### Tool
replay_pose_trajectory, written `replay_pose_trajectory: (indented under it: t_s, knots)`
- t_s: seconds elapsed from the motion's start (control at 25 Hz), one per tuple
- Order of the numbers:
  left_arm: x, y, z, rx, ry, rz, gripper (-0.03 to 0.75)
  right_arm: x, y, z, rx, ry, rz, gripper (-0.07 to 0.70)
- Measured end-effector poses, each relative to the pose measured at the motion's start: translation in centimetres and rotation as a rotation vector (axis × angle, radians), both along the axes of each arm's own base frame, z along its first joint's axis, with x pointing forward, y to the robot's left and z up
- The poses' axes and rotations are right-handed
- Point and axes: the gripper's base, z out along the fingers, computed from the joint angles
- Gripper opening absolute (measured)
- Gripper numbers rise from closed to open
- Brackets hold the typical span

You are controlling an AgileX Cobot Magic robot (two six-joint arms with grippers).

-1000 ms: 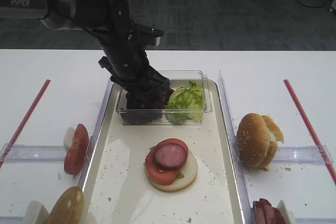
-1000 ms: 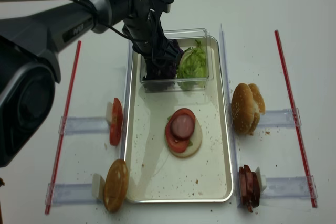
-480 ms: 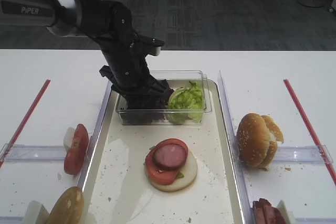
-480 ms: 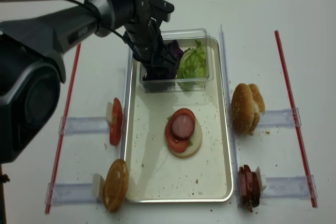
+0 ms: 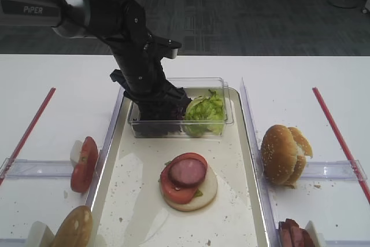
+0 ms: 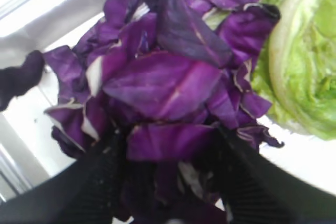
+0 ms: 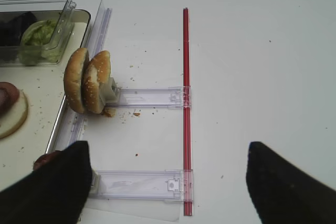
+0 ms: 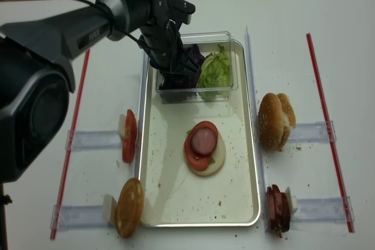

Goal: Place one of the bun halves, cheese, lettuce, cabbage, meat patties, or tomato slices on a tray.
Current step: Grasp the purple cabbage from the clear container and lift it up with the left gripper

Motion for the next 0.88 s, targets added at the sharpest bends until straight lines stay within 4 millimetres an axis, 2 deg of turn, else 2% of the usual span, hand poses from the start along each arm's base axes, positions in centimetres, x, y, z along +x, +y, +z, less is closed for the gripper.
replay_pose_trajectory:
  t_s: [0.2,0.76,0.88]
  knots:
    - [0.29,-0.15,0.61,-0.008,-0.016,0.0,0.317,0.0,0.0,0.0,0.0,0.0,0.0,0.617]
    - [0.25,-0.15,0.65,-0.007,-0.009,-0.001,0.039,0.0,0.0,0.0,0.0,0.0,0.0,0.617]
    - [0.26,-0.15,0.9,-0.009,-0.013,-0.001,-0.001,0.0,0.0,0.0,0.0,0.0,0.0,0.616]
